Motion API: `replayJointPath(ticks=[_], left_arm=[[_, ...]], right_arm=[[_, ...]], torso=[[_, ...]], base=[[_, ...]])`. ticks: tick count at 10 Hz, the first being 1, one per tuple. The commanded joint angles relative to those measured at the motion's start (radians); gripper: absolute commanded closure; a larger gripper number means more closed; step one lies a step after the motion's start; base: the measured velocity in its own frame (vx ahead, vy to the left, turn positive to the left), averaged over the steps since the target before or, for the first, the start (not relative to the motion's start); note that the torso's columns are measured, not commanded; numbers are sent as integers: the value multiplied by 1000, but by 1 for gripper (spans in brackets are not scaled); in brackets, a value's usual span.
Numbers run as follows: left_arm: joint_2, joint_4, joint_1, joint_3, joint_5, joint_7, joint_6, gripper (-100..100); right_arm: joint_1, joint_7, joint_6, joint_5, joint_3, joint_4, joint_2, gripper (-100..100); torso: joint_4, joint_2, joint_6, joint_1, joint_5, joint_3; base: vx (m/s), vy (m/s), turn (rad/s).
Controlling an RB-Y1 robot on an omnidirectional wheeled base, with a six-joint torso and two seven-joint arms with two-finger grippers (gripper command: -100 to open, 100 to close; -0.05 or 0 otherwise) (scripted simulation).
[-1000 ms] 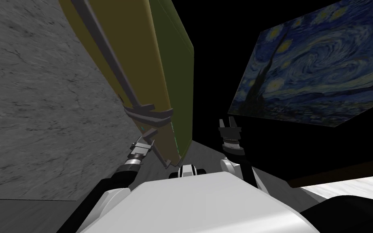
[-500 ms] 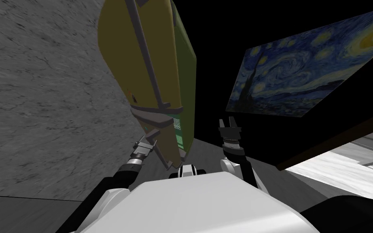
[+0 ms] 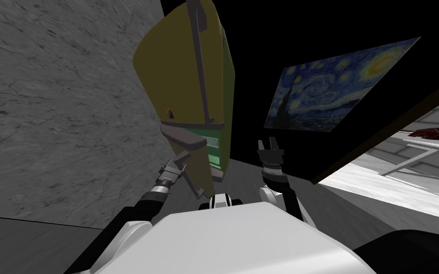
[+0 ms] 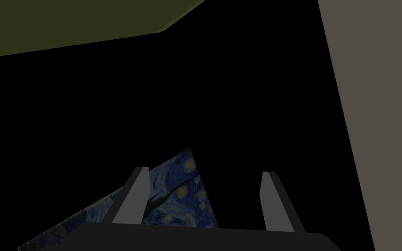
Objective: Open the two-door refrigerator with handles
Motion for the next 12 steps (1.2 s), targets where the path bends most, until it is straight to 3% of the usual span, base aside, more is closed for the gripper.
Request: replayJointPath(ticks=[1, 4, 6, 8, 12], left_arm=[[33, -8, -9, -5, 18, -5, -8, 100], [53, -8, -11, -13, 31, -8, -10, 100], [69, -3, -15, -21, 43, -7, -10, 100], [87, -1, -20, -30, 54, -11, -14, 100], [123, 1, -30, -49, 77, -20, -21, 100]], right_arm=[[0, 0, 0, 0, 0, 0, 0, 0], [0, 0, 0, 0, 0, 0, 0, 0], [1, 0, 0, 0, 0, 0, 0, 0], [0, 0, 0, 0, 0, 0, 0, 0], [0, 0, 0, 0, 0, 0, 0, 0]], torso=[[0, 0, -2, -3, 0, 0], [0, 5, -1, -4, -1, 4], [-2, 2, -1, -16, -2, 3], [1, 4, 0, 3, 0, 2], [-1, -2, 0, -5, -1, -1]], base=[[-189, 277, -75], [-176, 243, -79], [-63, 157, -64], [-139, 311, -156], [-126, 271, -95]])
